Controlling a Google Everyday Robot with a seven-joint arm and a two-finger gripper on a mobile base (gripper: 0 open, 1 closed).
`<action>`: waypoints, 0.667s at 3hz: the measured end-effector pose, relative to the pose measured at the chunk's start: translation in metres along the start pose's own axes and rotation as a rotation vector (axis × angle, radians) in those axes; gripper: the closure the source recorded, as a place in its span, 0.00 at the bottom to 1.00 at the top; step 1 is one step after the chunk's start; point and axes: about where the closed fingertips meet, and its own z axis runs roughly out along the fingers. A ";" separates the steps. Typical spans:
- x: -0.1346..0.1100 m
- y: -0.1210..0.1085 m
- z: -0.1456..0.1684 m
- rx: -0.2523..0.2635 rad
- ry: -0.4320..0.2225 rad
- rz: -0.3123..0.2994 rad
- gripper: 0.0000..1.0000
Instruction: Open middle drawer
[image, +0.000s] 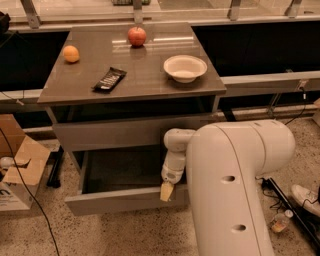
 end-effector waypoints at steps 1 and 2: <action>0.006 0.023 0.009 -0.006 -0.025 0.042 0.36; 0.004 0.035 0.009 -0.003 -0.061 0.079 0.13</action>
Offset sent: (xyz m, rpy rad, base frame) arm -0.2820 0.0224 -0.0242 0.1435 0.1102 -0.6128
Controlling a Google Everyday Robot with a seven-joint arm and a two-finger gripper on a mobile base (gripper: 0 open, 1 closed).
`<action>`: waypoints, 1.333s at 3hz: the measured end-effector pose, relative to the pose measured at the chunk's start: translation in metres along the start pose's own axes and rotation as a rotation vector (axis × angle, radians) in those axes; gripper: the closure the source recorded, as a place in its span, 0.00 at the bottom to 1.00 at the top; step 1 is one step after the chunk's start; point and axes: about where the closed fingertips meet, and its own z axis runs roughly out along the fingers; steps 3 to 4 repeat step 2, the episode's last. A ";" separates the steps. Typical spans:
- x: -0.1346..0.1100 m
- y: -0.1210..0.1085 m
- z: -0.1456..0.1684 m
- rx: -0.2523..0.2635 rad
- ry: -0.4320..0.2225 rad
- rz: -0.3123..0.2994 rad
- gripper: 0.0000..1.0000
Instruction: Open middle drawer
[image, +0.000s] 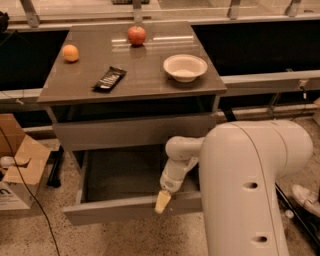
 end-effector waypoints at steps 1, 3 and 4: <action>0.011 0.040 0.009 0.002 -0.080 0.116 0.00; 0.008 0.072 -0.009 0.013 -0.204 0.256 0.00; 0.008 0.072 -0.009 0.013 -0.204 0.256 0.00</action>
Offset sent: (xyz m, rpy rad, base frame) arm -0.3018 -0.0284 -0.0358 0.1404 0.0772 -0.8037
